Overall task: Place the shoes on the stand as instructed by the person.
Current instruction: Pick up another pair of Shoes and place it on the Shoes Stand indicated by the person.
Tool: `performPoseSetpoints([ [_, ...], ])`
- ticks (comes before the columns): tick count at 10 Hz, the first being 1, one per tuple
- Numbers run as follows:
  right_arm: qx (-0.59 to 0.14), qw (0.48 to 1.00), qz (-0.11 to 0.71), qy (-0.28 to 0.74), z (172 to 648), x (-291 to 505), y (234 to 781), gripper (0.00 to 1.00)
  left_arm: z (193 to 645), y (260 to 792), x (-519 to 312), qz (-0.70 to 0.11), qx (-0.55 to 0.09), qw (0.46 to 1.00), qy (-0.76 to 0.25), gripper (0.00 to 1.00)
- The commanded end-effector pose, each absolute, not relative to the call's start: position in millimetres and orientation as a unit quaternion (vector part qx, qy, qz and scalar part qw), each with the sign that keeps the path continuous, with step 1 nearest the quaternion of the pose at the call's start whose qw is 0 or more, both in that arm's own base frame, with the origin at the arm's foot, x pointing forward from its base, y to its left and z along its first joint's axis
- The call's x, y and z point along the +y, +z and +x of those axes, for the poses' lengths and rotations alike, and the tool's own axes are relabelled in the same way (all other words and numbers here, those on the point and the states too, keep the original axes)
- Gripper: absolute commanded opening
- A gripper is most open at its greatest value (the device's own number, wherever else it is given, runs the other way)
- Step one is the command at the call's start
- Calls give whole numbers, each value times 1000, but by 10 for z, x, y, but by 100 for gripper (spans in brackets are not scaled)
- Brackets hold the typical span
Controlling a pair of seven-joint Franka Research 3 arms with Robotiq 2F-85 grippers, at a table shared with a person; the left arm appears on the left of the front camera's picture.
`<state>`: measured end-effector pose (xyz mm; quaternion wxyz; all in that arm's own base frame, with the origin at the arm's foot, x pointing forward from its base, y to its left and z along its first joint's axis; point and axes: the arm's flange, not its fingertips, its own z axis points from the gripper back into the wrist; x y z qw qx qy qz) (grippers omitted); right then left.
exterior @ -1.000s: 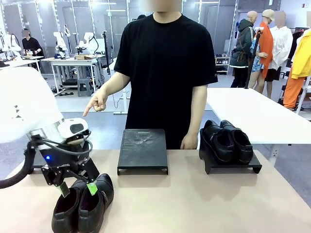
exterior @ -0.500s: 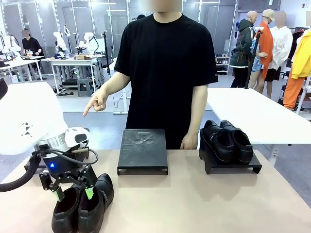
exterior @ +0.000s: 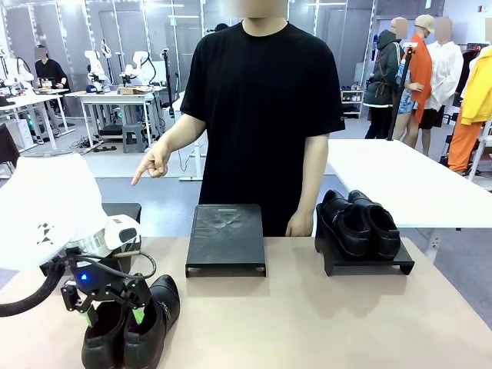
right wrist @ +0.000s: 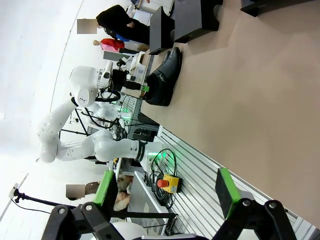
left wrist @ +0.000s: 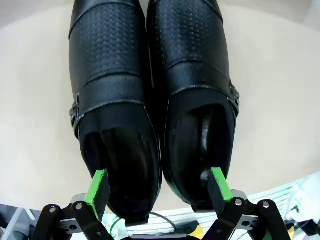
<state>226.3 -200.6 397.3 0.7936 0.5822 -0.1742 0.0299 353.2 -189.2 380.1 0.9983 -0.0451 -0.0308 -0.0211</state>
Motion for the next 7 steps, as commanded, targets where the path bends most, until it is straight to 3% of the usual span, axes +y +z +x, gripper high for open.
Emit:
performPoseSetpoints([
  [1,-173,795,580,37,2234,-2016,3998,100,3593,3637,-1988,-34,-51,998,-14,100],
  [3,-173,795,580,37,2234,-2016,3998,100,3626,3539,-2083,-9,-50,999,-18,100],
  [4,-173,795,580,37,2234,-2016,3998,100,3633,3525,-2103,-6,-49,999,-16,91],
  [7,-173,795,580,37,2234,-2016,3998,100,3633,3465,-2122,4,-45,999,-17,5],
])
